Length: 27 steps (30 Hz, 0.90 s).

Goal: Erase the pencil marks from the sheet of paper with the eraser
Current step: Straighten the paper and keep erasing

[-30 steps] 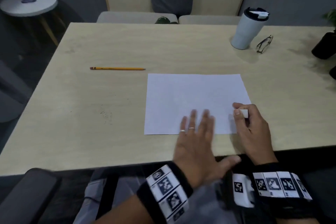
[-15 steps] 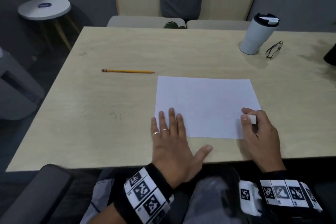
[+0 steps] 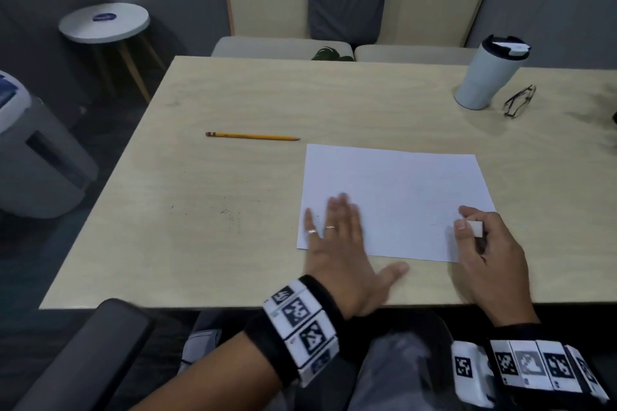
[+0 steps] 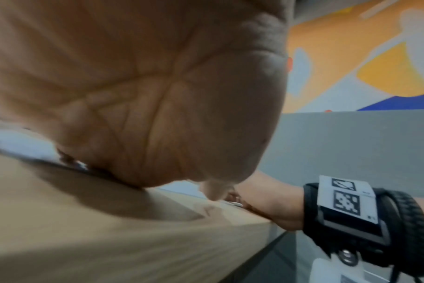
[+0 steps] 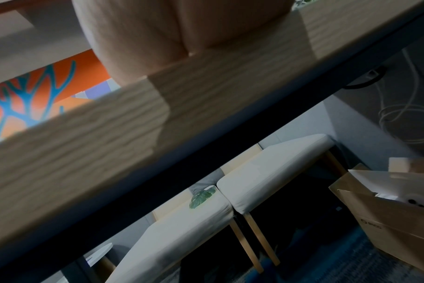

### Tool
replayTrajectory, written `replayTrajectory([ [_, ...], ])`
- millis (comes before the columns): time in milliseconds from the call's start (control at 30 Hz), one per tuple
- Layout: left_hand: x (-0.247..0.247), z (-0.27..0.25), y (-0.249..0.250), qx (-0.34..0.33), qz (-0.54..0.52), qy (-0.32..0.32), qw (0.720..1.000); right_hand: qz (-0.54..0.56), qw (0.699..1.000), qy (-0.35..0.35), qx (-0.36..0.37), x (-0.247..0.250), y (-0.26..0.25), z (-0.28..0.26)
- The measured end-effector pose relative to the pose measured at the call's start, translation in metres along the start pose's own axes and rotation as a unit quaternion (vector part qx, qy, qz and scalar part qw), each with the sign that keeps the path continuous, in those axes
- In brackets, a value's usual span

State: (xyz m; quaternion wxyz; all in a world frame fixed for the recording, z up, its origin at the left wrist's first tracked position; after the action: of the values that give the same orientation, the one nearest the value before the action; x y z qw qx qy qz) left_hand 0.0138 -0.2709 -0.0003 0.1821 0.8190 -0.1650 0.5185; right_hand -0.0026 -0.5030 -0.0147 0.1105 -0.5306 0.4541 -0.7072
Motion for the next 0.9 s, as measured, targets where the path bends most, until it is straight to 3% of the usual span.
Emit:
replayTrajectory([
  [67, 0.009, -0.008, -0.018, 0.097, -0.013, 0.008, 0.995, -0.009, 1.000, 0.005, 0.000, -0.002, 0.000, 0.000],
  [133, 0.016, -0.005, -0.014, 0.107, -0.041, 0.022, 0.993, -0.019, 1.000, 0.008, 0.005, -0.005, 0.000, -0.001],
  [267, 0.009, 0.009, 0.027, -0.105, -0.050, 0.003, 0.993, -0.014, 0.999, 0.007, 0.029, -0.004, -0.001, -0.002],
  [333, -0.002, 0.005, 0.026, -0.133, -0.037, -0.004, 0.990, -0.013, 1.000, 0.002, 0.023, -0.003, -0.001, -0.002],
  [433, -0.012, -0.016, -0.009, -0.070, -0.044, 0.024, 0.996, -0.022, 1.000, 0.003, 0.013, -0.003, 0.001, -0.003],
  [567, -0.007, -0.044, -0.067, 0.091, -0.024, 0.038, 0.995, -0.029, 1.000, 0.003, 0.011, -0.004, 0.000, -0.002],
  [633, -0.002, -0.045, -0.075, 0.127, -0.030, 0.054, 0.990, -0.034, 0.999, 0.003, 0.008, -0.005, 0.000, -0.003],
  [667, 0.000, -0.043, -0.073, 0.104, -0.033, 0.065, 0.992, -0.037, 0.999, 0.005, 0.008, -0.005, -0.001, -0.003],
  [800, -0.002, -0.026, -0.042, -0.111, -0.044, 0.053, 0.991, -0.042, 0.999, 0.009, 0.005, -0.005, -0.001, -0.004],
  [833, -0.003, -0.023, -0.041, -0.133, -0.033, 0.044, 0.990, -0.040, 0.999, 0.008, 0.005, -0.006, 0.000, -0.004],
  [900, -0.004, -0.020, -0.051, -0.102, -0.008, 0.039, 0.994, -0.036, 0.999, 0.005, 0.005, -0.006, 0.001, -0.003],
])
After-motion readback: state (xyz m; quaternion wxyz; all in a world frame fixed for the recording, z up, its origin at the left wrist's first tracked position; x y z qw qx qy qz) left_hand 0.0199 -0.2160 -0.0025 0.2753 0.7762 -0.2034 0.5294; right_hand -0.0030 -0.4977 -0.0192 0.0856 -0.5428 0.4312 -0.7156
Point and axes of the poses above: each hand's wrist, its own z-axis towards the middle knuckle, its own x-axis out of the back of the hand, y = z × x, the point moved 3 cm from there along z, towards the middle knuckle, and after that the axes turned 13 degrees about -x, right-handed, at the moved point
